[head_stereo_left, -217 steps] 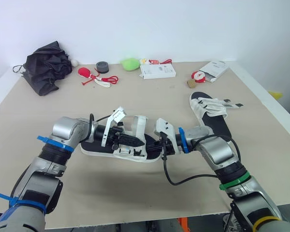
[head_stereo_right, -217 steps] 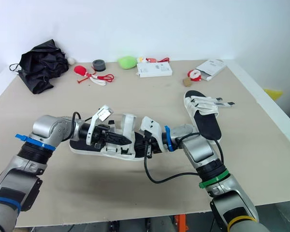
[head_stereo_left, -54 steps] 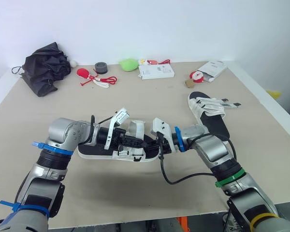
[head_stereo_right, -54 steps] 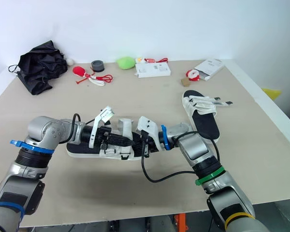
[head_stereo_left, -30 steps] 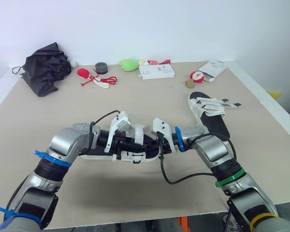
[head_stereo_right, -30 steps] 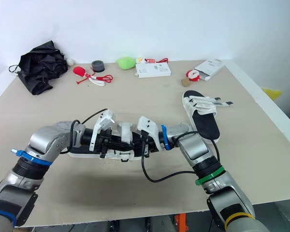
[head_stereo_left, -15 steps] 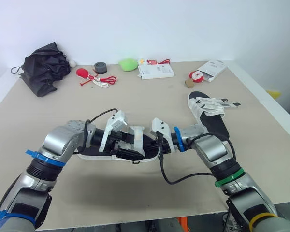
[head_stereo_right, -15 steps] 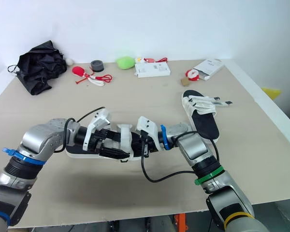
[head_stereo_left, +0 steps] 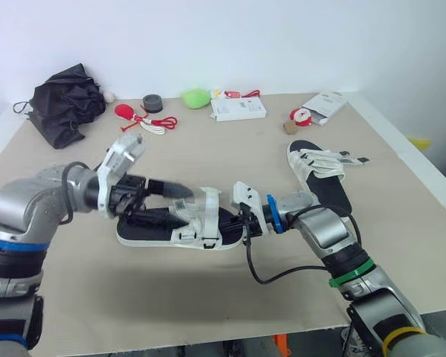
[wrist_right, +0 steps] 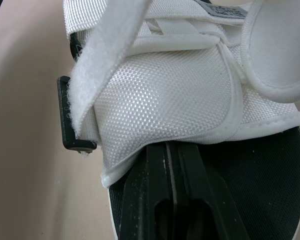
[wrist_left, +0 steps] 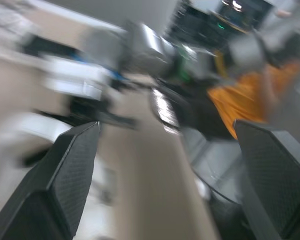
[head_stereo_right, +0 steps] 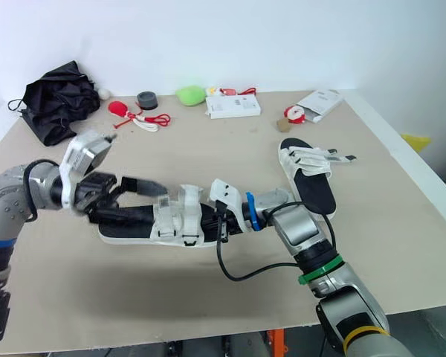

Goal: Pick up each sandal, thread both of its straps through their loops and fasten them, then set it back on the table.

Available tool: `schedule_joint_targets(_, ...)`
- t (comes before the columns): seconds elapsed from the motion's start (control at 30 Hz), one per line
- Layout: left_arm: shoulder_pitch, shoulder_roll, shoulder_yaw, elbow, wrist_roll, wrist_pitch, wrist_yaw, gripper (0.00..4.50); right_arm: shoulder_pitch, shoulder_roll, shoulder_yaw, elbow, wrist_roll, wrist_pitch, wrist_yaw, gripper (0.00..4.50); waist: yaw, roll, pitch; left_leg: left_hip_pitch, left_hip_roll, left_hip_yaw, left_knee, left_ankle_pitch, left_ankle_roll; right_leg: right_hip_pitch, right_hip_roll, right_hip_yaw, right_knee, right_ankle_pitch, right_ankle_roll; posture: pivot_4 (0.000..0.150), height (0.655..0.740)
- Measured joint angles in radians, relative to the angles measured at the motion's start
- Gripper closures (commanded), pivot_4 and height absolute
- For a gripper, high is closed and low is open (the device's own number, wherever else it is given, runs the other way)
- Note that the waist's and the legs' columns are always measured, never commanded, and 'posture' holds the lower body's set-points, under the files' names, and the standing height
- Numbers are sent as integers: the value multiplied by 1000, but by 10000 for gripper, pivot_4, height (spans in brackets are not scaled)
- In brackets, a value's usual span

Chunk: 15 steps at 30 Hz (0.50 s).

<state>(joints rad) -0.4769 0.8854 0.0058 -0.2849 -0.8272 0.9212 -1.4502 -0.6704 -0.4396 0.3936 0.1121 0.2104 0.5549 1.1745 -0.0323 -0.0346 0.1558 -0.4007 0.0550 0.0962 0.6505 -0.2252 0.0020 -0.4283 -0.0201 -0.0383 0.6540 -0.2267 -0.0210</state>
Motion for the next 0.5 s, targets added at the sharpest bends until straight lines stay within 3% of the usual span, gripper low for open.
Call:
schedule_joint_targets(0.2,182,-29,-61,-52,118,-123,94,967,1,-4,0,2,-1,3,-1,45000,11,-1,0,0,1,0,1,0,0,0,0,-1,0,0,-1,1500,7400)
schedule_joint_targets(0.5,298,-175,-47,-87,117,-115,346,967,5,-2,-3,-4,-1,11,-3,45000,11,-1,0,0,1,0,1,0,0,0,0,-1,0,1,0,1500,7400)
